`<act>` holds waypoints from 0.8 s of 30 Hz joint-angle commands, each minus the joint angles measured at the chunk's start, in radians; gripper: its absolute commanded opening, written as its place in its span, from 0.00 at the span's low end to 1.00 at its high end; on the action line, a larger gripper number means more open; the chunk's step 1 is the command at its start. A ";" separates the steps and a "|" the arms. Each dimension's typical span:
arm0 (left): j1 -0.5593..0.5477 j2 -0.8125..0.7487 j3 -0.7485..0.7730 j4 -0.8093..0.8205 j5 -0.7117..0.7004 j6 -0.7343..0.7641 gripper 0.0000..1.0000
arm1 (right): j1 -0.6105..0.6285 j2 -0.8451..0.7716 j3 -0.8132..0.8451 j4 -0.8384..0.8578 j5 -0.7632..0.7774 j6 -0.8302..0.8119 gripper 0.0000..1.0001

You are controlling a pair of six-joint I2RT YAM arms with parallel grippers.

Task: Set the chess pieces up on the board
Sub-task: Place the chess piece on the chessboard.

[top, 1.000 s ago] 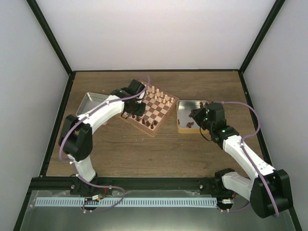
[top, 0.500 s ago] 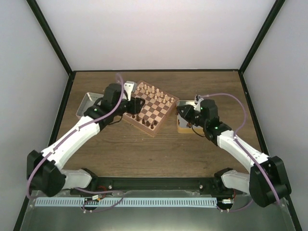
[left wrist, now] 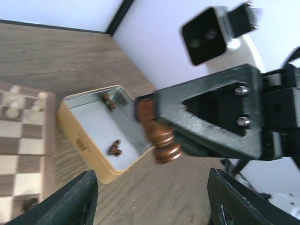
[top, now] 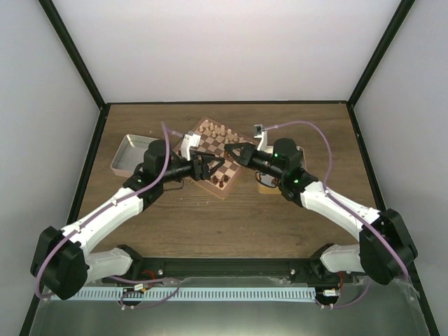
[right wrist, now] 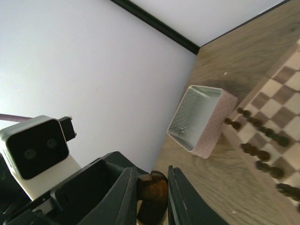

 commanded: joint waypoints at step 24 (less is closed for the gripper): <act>-0.003 0.073 0.102 -0.019 0.110 0.070 0.15 | 0.053 -0.033 0.056 -0.033 -0.081 -0.020 0.16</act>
